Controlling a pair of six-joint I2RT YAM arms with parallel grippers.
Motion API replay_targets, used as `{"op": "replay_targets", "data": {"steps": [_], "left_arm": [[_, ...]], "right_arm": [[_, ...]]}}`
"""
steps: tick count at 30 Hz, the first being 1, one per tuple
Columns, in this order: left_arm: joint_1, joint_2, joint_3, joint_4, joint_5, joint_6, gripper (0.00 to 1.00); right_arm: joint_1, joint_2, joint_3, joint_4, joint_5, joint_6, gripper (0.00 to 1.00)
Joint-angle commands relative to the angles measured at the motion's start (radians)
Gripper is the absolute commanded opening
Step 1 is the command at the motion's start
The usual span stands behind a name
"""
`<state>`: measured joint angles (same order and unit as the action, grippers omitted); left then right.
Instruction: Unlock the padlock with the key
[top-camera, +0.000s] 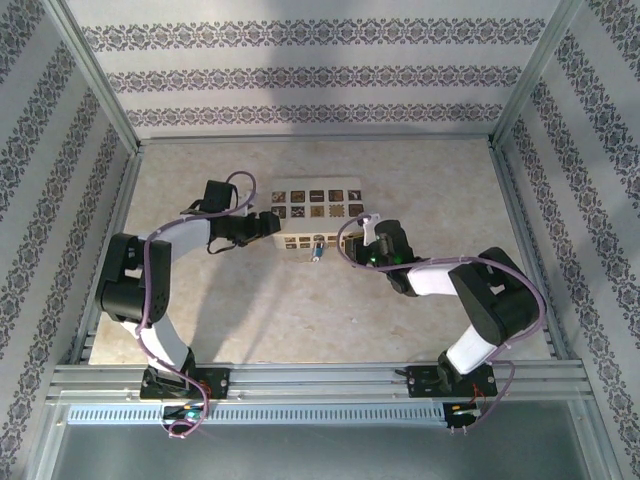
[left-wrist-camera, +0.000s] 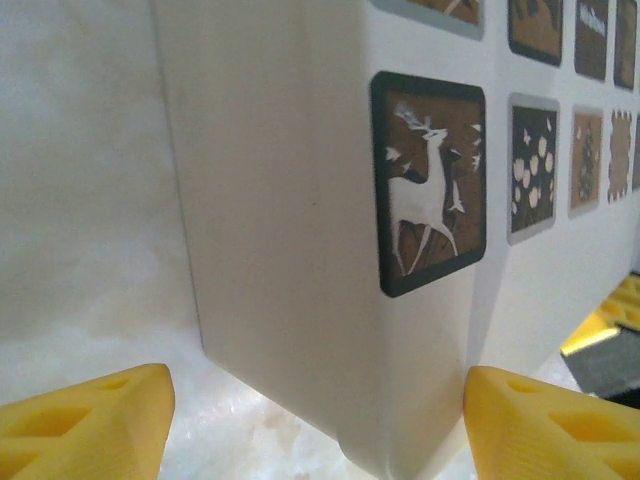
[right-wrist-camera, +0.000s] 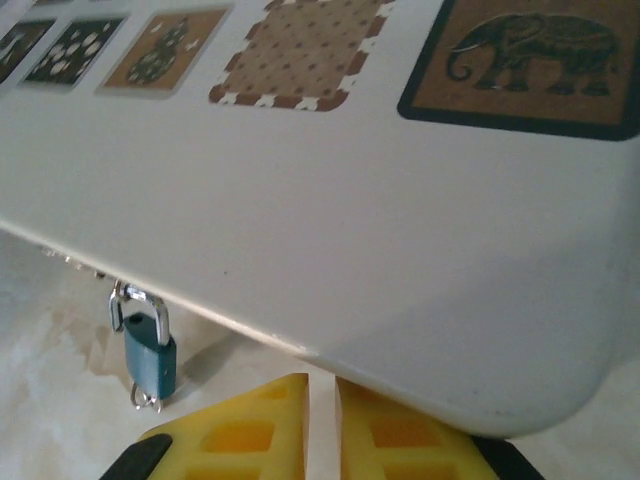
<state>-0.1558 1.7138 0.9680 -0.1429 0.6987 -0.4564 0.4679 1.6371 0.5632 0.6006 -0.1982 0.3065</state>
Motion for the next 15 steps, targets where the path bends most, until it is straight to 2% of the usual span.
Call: {"op": "replay_targets", "data": {"steps": [1,8,15], "left_arm": [[-0.033,-0.022,-0.076,-0.040,-0.052,-0.034,0.75],[-0.058,-0.097,-0.178,0.041,-0.073,-0.113,0.75],[-0.061,-0.127,-0.194,0.044,-0.087,-0.132,0.75]], "right_arm": [[-0.024,0.033,0.052,0.012,-0.077,-0.032,0.17],[-0.049,0.060,0.081,0.018,-0.119,-0.015,0.17],[-0.036,-0.079,-0.028,0.049,-0.185,0.135,0.25]]}}
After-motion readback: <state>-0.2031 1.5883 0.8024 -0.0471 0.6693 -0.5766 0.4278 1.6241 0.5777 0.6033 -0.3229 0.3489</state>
